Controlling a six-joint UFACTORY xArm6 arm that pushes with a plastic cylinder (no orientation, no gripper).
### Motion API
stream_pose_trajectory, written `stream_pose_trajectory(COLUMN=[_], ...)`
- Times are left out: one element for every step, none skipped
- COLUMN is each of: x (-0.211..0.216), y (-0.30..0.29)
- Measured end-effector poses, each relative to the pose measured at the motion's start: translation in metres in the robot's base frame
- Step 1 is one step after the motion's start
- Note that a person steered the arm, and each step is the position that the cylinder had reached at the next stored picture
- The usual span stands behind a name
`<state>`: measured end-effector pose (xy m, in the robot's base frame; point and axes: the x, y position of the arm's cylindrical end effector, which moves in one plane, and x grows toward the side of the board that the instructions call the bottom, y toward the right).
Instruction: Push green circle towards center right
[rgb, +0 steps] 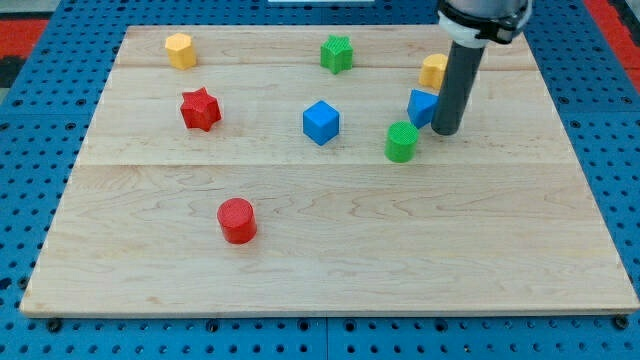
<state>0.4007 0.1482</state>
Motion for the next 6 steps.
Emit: stream_pose_trajectory(x=[0.024,0.055,0.052,0.019,0.0,0.002], y=[-0.012,-0.008,-0.128,-0.113,-0.05,-0.058])
